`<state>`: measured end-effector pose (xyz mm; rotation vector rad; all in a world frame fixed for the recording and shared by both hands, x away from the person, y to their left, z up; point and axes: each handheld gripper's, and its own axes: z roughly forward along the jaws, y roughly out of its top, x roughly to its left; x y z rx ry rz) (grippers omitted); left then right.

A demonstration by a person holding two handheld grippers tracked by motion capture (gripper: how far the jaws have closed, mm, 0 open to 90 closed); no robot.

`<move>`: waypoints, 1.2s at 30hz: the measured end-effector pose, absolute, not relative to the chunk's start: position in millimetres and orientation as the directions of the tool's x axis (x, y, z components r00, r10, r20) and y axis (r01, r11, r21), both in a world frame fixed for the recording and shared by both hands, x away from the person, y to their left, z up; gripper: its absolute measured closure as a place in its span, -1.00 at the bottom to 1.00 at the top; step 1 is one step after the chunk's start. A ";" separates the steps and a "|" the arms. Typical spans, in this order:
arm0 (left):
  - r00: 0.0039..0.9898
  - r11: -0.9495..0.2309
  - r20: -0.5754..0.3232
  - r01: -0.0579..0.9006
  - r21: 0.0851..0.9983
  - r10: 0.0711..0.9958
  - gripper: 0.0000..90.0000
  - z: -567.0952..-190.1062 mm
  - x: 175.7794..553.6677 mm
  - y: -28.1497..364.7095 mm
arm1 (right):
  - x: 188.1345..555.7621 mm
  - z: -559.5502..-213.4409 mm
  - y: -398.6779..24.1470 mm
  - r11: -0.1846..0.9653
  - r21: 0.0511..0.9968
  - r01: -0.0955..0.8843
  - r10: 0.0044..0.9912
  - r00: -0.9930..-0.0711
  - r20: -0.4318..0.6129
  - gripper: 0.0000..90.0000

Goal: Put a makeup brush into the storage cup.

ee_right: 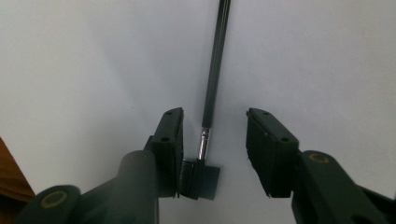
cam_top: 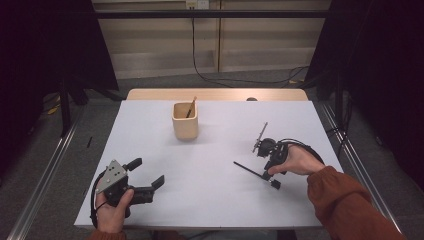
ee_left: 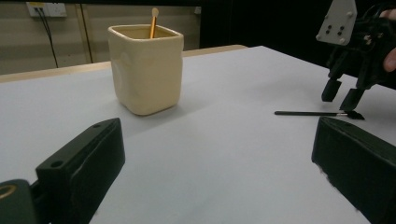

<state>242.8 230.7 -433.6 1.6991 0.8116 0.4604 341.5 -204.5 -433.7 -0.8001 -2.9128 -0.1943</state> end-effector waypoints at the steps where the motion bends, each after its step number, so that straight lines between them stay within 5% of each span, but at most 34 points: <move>1: 0.683 -0.126 -0.101 0.274 0.953 0.724 -0.94 -433.5 242.5 230.2 | 341.7 -436.0 -204.3 0.853 0.098 0.513 0.497 -0.855 0.147 0.34; 28: 0.691 -0.149 -0.079 0.263 0.953 0.718 -0.94 -433.2 242.2 228.3 | 341.8 -448.4 -198.3 0.827 0.070 0.557 0.550 -0.829 0.101 0.91; 36: 0.694 -0.149 -0.080 0.264 0.953 0.716 -0.94 -433.2 241.8 227.4 | 343.6 -448.1 -198.0 0.808 0.058 0.586 0.578 -0.809 0.110 0.92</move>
